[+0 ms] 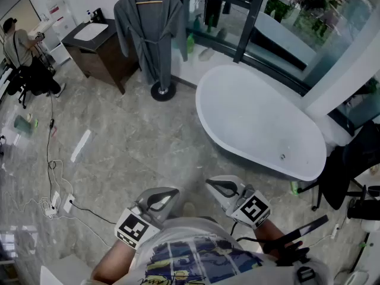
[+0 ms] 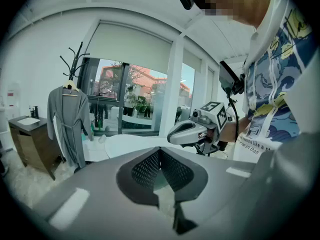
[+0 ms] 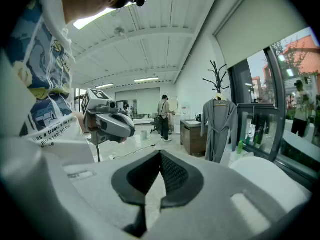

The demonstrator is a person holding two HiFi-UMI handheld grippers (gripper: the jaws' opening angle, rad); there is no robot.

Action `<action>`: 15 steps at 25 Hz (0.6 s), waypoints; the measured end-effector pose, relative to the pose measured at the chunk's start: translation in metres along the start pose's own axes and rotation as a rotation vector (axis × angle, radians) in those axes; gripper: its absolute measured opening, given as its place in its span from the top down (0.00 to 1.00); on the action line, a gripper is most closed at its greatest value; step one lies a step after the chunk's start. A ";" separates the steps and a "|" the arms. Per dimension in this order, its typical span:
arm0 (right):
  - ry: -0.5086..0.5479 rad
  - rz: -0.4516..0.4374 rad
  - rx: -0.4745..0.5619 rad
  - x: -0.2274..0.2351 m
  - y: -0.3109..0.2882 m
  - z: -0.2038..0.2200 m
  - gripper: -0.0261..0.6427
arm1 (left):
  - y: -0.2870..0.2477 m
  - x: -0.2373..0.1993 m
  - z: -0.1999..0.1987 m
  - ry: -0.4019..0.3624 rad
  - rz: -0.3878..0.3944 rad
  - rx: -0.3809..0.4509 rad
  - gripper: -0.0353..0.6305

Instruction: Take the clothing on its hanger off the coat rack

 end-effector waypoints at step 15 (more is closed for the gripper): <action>-0.020 -0.041 -0.027 0.038 -0.058 -0.002 0.96 | -0.007 -0.071 0.002 0.077 -0.043 0.007 0.94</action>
Point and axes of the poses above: the fingertips, and each gripper's own axes: y backward along the fingers, x to its right, z out of its underside, the point moved 1 cm from there along y, backward along the fingers, and after that the axes turned 1 degree about y, right-handed, at the moved point
